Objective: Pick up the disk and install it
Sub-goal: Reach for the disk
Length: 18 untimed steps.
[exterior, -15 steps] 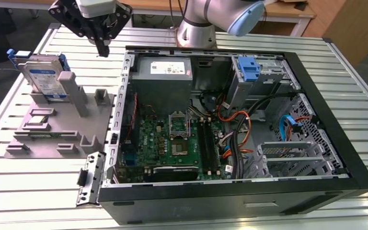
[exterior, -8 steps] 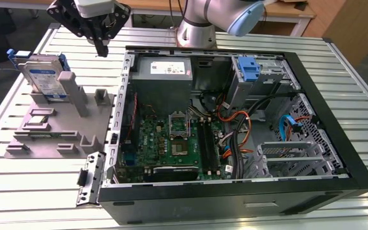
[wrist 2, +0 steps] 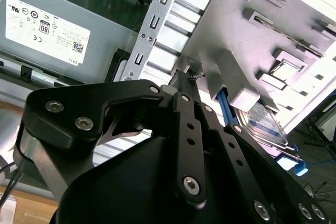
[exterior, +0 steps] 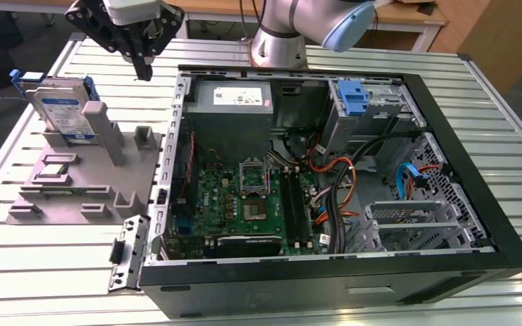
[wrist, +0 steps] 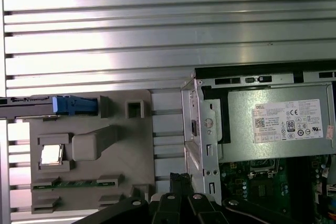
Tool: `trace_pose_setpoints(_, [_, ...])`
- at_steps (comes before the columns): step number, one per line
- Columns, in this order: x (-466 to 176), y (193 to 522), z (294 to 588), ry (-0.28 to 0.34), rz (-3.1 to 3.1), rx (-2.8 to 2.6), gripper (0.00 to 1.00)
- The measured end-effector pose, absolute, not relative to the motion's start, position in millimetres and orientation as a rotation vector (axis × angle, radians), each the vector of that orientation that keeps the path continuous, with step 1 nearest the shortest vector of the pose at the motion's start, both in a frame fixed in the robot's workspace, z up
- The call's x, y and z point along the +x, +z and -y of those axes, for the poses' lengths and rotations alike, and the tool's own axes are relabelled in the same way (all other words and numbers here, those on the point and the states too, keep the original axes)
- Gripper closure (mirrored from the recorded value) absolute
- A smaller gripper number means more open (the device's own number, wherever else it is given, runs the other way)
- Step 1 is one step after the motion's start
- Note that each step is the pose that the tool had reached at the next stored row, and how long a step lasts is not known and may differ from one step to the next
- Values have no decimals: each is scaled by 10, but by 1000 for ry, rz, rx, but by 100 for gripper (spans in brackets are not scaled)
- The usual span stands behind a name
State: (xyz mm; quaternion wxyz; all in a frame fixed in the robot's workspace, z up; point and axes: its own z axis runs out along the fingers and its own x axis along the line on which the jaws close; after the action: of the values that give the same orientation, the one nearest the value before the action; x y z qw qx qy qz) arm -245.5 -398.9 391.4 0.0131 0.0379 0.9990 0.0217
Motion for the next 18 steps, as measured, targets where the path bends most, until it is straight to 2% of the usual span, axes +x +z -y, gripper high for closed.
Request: trace_pose_setpoints(18, [-2625,3896,3989,68,-3112,118,89])
